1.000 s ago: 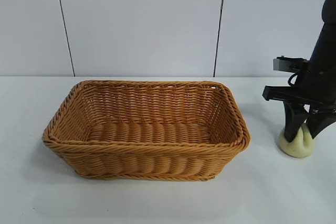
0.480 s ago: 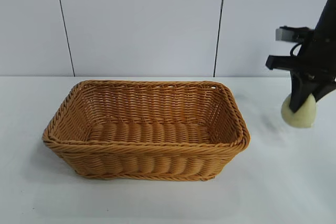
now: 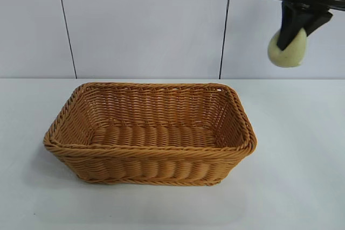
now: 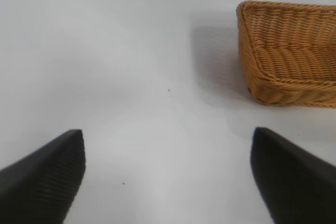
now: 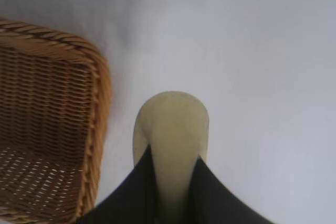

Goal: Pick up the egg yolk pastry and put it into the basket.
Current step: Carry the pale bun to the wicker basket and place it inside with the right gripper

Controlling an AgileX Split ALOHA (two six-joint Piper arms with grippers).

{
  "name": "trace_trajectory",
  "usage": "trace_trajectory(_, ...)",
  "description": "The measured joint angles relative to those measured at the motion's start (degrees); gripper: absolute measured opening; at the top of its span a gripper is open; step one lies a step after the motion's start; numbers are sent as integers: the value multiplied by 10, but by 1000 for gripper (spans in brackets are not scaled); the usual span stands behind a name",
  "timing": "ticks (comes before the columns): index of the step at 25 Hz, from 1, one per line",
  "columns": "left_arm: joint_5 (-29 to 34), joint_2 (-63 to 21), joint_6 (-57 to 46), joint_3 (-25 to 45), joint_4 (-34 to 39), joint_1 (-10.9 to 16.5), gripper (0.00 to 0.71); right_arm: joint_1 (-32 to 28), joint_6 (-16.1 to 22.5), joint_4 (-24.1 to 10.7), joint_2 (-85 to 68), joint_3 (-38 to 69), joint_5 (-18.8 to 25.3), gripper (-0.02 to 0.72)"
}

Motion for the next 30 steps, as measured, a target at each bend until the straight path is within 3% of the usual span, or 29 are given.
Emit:
trace_trajectory(12, 0, 0, 0, 0, 0, 0, 663, 200, 35, 2, 40, 0, -53, 55)
trace_trajectory(22, 0, 0, 0, 0, 0, 0, 663, 232, 50, -14, 153, 0, -126, 64)
trace_trajectory(24, 0, 0, 0, 0, 0, 0, 663, 232, 50, -13, 157, 0, -126, 113)
trace_trajectory(26, 0, 0, 0, 0, 0, 0, 663, 232, 50, -7, 157, 0, -126, 211)
trace_trajectory(30, 0, 0, 0, 0, 0, 0, 663, 232, 50, -2, 152, -1, -124, 552)
